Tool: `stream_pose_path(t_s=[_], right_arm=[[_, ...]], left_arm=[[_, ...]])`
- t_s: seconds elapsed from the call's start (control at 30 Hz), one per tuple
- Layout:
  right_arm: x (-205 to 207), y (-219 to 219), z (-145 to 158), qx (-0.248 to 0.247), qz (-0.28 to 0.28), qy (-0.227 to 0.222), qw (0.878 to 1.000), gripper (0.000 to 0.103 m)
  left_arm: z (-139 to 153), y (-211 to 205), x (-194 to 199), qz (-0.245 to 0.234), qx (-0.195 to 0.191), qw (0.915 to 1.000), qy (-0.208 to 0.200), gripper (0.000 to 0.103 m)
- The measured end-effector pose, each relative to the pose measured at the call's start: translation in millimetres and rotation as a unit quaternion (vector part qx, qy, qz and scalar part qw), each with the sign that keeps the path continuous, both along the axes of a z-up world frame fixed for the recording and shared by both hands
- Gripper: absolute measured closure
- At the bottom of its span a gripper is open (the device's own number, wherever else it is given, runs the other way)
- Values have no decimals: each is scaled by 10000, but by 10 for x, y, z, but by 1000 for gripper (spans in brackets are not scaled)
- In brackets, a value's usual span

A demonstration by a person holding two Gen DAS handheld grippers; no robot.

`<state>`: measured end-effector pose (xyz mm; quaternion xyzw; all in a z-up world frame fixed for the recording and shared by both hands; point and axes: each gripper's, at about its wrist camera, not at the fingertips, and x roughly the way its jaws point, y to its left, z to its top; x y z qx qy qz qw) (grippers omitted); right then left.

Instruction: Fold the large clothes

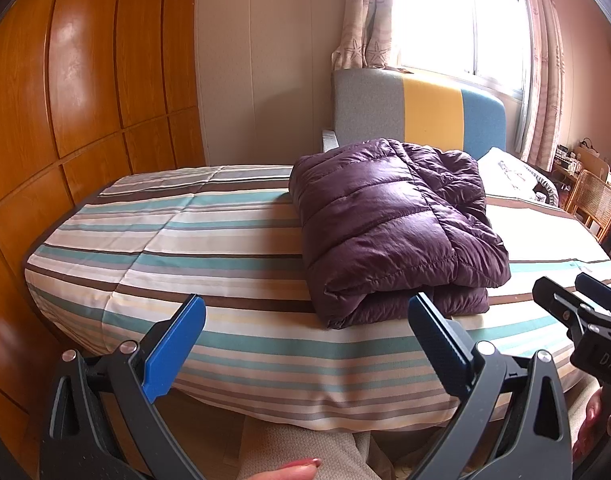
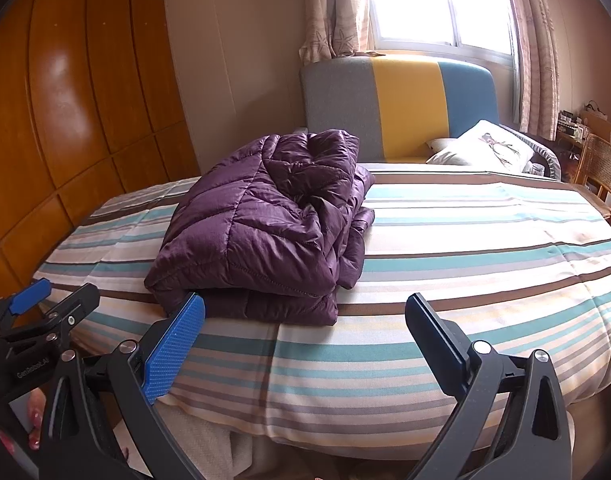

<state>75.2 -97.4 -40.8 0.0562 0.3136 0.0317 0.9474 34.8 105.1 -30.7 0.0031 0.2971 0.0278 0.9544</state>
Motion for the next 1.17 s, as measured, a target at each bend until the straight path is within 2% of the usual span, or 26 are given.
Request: stream_pose_path(t_s=[0.37,0.67,1.17], right_arm=[[3,15,-7,4,-12,2,10000,3],[10,19,-14,13,2,30,10000,3],[89,-63,-130,72,-123,211,9997,3]], left_arm=[[-1,-6,3,-18,-12,10000,5,2],[2,50,0,69,-179,9998,-18,2],[-163,16,148,-20,-46,9989,475,2]])
